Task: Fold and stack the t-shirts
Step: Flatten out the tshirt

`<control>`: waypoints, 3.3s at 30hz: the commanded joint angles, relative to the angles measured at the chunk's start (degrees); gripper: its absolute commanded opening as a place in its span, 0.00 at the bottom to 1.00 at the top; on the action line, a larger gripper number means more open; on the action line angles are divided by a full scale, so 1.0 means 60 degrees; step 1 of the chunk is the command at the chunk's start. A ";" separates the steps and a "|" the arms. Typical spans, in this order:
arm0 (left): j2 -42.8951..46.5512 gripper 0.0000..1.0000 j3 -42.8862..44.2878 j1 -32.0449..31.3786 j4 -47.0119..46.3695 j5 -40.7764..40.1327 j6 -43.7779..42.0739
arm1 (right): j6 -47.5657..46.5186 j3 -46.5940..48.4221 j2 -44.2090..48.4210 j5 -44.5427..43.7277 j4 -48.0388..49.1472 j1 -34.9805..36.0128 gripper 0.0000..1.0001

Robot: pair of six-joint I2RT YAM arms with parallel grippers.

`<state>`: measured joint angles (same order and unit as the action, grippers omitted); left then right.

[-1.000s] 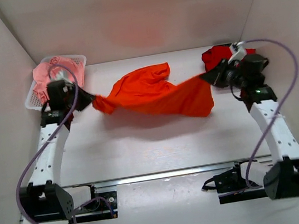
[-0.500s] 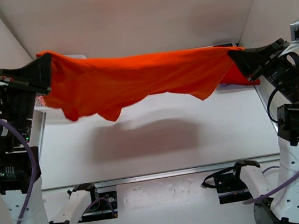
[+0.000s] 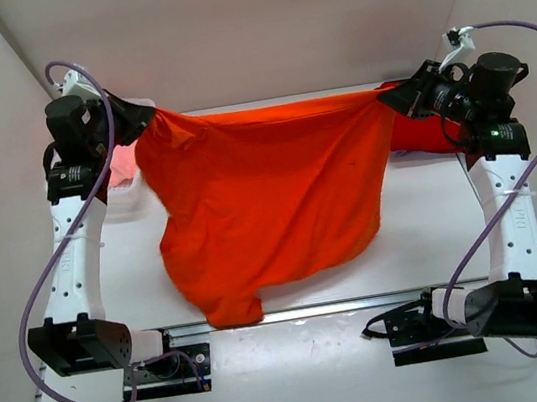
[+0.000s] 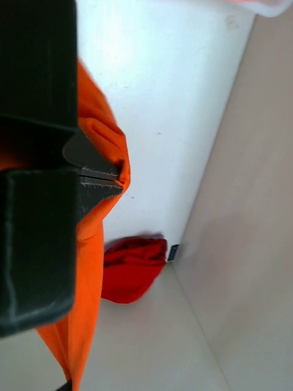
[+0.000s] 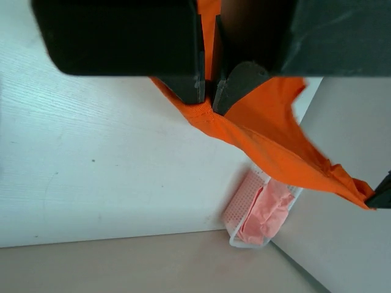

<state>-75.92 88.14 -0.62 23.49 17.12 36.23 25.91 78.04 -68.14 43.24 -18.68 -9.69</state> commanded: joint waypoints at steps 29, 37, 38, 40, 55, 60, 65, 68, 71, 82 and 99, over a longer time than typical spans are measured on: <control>0.2418 0.00 0.0943 -0.0559 0.1027 0.1156 -0.0400 | -0.0730 -0.0611 0.2821 -0.0267 -0.0671 -0.0127 0.00; -0.2748 0.00 0.1185 -0.0160 -0.1452 0.1835 0.0495 | -0.1069 0.0114 -0.2506 -0.0968 0.1059 0.0722 0.00; -0.3192 0.00 0.1494 -0.0015 -0.1511 0.1703 0.0539 | -0.1038 0.0437 -0.2980 -0.0996 0.1033 0.0650 0.00; -0.4902 0.00 0.2562 -0.0014 -0.1542 0.1426 0.0700 | -0.0920 0.2014 -0.4821 -0.1084 0.1078 0.0576 0.00; -0.1064 0.70 -0.3831 -0.0568 -0.2013 0.2319 0.0308 | -0.1696 -0.0506 -0.3338 -0.2753 -0.0137 0.1352 0.64; 0.1091 0.69 -0.6877 -0.1360 0.0489 0.1177 -0.1127 | -0.1930 -0.2164 -0.1947 -0.3119 -0.0781 0.1557 0.64; 0.2938 0.69 -0.8448 -0.1288 0.1885 0.0181 -0.1453 | -0.2063 -0.3453 -0.1257 -0.3763 -0.1384 0.1543 0.63; 0.3380 0.70 -0.8786 -0.1520 0.2428 -0.0289 -0.1380 | -0.2209 -0.4084 -0.1211 -0.4013 -0.1545 0.1542 0.64; 0.3148 0.70 -0.9196 -0.1741 0.2370 -0.0422 -0.1263 | -0.2253 -0.4495 -0.1474 -0.4306 -0.1618 0.2024 0.65; 0.1244 0.58 -0.9007 -0.1859 0.1288 -0.0628 -0.1145 | -0.2268 -0.4569 -0.3174 -0.6006 -0.1780 0.2451 0.65; -0.0117 0.00 -0.4321 -0.0893 0.3675 0.1731 -0.1732 | -0.3380 -0.3457 -0.2940 -0.5127 -0.3200 0.0870 0.00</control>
<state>-74.35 57.82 -6.42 43.07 23.44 27.16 8.43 53.84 -88.47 12.12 -35.70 -1.78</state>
